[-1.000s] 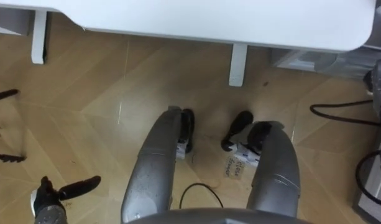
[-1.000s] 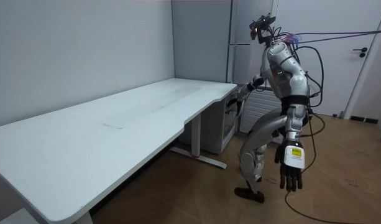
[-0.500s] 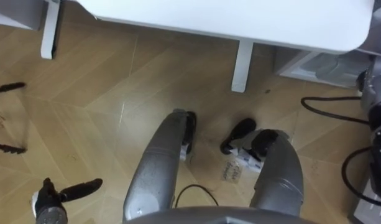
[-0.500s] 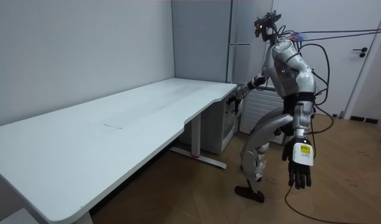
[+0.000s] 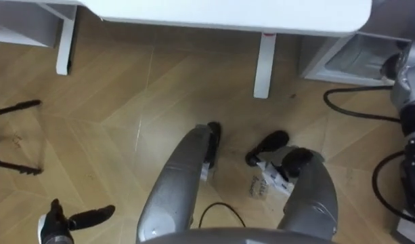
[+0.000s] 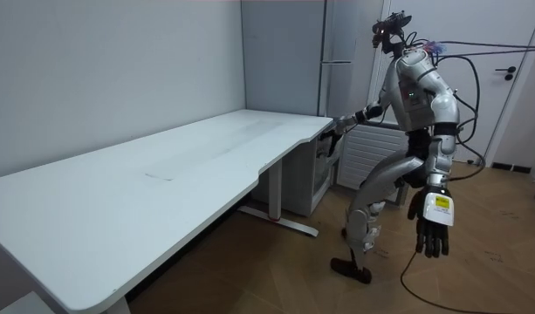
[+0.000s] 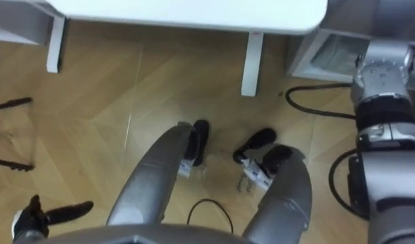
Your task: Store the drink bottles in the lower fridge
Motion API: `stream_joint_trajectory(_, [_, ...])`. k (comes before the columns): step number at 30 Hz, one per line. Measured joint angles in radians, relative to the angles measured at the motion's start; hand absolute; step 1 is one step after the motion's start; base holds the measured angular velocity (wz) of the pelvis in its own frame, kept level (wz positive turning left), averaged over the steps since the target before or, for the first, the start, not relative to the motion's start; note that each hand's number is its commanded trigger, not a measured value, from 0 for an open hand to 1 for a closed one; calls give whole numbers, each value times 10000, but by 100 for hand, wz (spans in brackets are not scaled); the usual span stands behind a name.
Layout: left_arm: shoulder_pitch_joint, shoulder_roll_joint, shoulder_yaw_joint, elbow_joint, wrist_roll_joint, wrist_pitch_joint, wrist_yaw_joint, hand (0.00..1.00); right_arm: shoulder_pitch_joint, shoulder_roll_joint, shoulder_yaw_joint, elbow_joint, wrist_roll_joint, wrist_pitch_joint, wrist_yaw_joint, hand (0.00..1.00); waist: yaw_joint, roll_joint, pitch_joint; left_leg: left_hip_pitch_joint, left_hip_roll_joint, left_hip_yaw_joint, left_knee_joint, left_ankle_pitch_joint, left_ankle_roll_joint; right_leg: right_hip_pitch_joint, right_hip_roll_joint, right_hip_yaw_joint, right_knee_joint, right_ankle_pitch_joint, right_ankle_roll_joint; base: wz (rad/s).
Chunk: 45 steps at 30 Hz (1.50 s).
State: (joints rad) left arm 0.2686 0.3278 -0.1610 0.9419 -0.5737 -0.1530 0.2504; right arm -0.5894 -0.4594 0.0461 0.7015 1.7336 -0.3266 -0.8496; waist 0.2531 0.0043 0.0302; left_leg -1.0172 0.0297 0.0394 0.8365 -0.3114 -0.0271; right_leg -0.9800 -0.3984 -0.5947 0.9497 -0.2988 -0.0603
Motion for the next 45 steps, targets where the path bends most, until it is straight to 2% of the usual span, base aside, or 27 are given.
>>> stream_joint_trajectory(1, [-4,90,-39,27,192,7,29,0,135,11,28,2,110,-150,0,0,-223,143,-27,-49,180,87,436,6,-13,69,215,2143,1961,-731,-143,81])
stream_joint_trajectory(2, [-3,336,-104,-7,214,-15,22,0,84,107,58,7,53,-348,-69,0,-343,-189,42,-308,285,418,996,-10,-236,44,824,3602,2275,-2128,-18,81])
stream_joint_trajectory(3, [-26,307,-112,-47,208,4,27,0,94,110,29,-21,-27,-396,-22,0,-314,-3,-49,-411,431,352,1126,37,-307,9,937,3531,2347,-2148,-58,25])
stream_joint_trajectory(5, [27,239,-334,-99,239,171,-229,0,85,122,-20,-227,-58,-424,340,0,7,65,-72,-488,781,405,1088,99,-363,41,942,3065,2048,-2125,-127,-38])
stream_joint_trajectory(6, [65,236,-384,-115,229,165,-244,0,81,170,-6,-327,-45,-430,412,0,40,72,-75,-471,817,379,962,139,-338,82,924,2910,1915,-2035,-164,-47])
stream_joint_trajectory(7, [102,234,-460,-72,177,151,-240,0,53,327,60,-456,-18,-448,557,0,32,64,-69,-441,808,263,754,332,-366,171,843,2647,1676,-1836,-210,-37])
stream_joint_trajectory(8, [69,238,-549,10,173,143,-236,0,53,522,94,-454,34,-436,834,0,-7,74,-66,-351,765,165,452,788,-383,298,739,2358,1459,-1680,-239,-30])
stream_joint_trajectory(9, [28,240,-621,43,174,134,-237,0,54,593,85,-454,50,-452,949,0,-14,73,-65,-298,721,123,240,1091,-382,344,682,2235,1358,-1626,-219,-13])
stream_joint_trajectory(10, [-64,238,-787,90,167,75,-236,0,53,611,21,-454,229,-479,1051,0,-50,66,-62,-142,547,6,-189,1768,-378,414,600,2093,1184,-1498,-189,6])
stream_joint_trajectory(11, [-202,240,-899,177,168,7,-236,0,55,609,-81,-452,352,-524,1101,0,-98,0,-20,-9,379,-11,-581,2098,-335,464,569,2046,1007,-1384,-177,25])
stream_joint_trajectory(12, [-311,248,-964,177,175,-9,-221,0,57,610,-134,-396,380,-546,1107,0,-177,-15,-10,86,281,-31,-964,2320,-372,551,520,1938,754,-1186,-240,28])
stream_joint_trajectory(13, [-341,259,-982,175,176,-21,-212,0,57,613,-135,-387,386,-545,1110,0,-197,-54,14,142,263,-23,-1126,2382,-340,581,491,1924,648,-1133,-238,19])
stream_joint_trajectory(14, [-347,263,-1004,168,175,-47,-192,0,56,637,-135,-390,396,-523,1155,0,-215,-109,43,205,271,-24,-1392,2507,-405,634,494,1794,414,-1029,-316,0])
stream_joint_trajectory(16, [-347,264,-1031,168,175,-4,-170,0,57,717,-130,-390,456,-430,1318,0,-292,-209,94,312,274,-24,-1717,2595,-388,714,496,1663,150,-906,-344,-5])
stream_joint_trajectory(20, [-372,266,-1160,74,176,-5,-161,0,57,759,-82,-391,640,-423,1550,0,-362,-329,95,376,268,10,-2151,2781,-407,731,533,1551,-251,-635,-313,-5])
stream_joint_trajectory(28, [-479,303,-1157,-59,182,-15,-201,0,57,793,-71,-317,676,-418,1872,0,-352,-388,124,525,278,68,-2545,2965,-360,797,648,1545,-639,-365,-296,-3])
stream_joint_trajectory(33, [-636,301,-1147,-71,206,13,-366,0,56,817,-154,337,675,17,2416,0,-339,-373,132,854,277,7,-2780,2996,-398,1134,726,1474,-886,-335,-254,0])
stream_joint_trajectory(40, [-700,254,-1104,-59,179,206,-516,0,56,818,-313,1134,673,432,3017,0,-250,-232,210,1474,268,67,-3048,2933,-318,1721,851,1522,-1303,-223,-111,-4])
stream_joint_trajectory(42, [-787,207,-1100,178,168,227,-689,0,53,794,-393,1616,659,587,3406,0,-235,-121,285,1821,252,154,-3095,2902,-273,2061,880,1535,-1405,-213,-50,-2])
stream_joint_trajectory(43, [-840,147,-1101,306,165,254,-715,0,54,761,-419,2005,638,745,3765,0,-252,4,341,2076,253,155,-3157,2853,-245,2362,924,1533,-1513,-212,20,0])
stream_joint_trajectory(45, [-855,112,-1046,230,172,433,-895,0,68,758,-746,2698,340,1232,4455,0,-299,131,335,2429,263,160,-3211,2815,-204,2759,946,1519,-1794,-187,70,-2])
